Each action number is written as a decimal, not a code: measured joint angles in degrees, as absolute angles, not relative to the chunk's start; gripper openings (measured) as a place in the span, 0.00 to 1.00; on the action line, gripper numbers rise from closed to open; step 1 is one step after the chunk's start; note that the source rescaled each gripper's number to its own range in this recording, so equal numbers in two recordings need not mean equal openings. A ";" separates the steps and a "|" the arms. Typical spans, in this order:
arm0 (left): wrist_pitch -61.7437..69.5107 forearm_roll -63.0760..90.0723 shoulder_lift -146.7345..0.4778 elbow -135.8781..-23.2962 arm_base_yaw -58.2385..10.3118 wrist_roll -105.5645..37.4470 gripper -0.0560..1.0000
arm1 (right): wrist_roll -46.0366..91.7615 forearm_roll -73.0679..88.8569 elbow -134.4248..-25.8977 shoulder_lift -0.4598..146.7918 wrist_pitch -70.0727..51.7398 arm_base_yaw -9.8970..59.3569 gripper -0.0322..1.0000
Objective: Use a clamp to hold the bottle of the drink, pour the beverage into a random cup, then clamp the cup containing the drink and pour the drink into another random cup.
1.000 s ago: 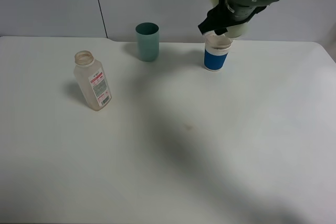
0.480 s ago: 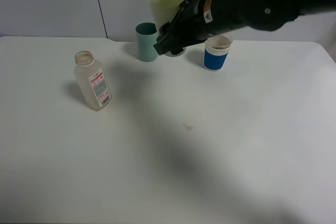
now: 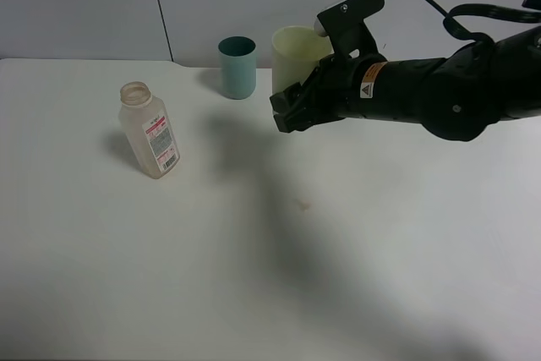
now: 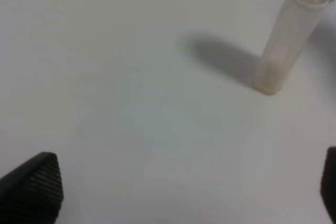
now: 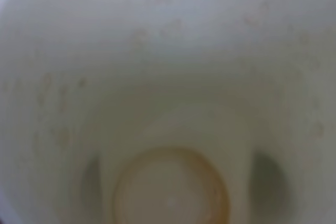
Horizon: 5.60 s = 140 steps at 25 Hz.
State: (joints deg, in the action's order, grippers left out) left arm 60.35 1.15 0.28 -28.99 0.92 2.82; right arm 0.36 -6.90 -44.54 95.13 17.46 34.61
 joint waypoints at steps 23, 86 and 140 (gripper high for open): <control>60.35 1.15 0.28 -28.99 0.92 2.82 1.00 | 5.06 -3.95 -44.14 110.50 27.17 33.55 0.03; 60.35 1.15 0.28 -28.99 0.92 2.82 1.00 | 9.98 -5.67 -43.97 85.13 6.60 29.54 0.99; 60.35 1.15 0.28 -28.99 0.92 2.82 1.00 | 7.41 0.55 -43.92 5.88 -59.52 -2.29 1.00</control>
State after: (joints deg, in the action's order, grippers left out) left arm 60.35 1.15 0.28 -28.99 0.92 2.82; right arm 7.41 0.55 -43.92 5.88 -59.52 -2.29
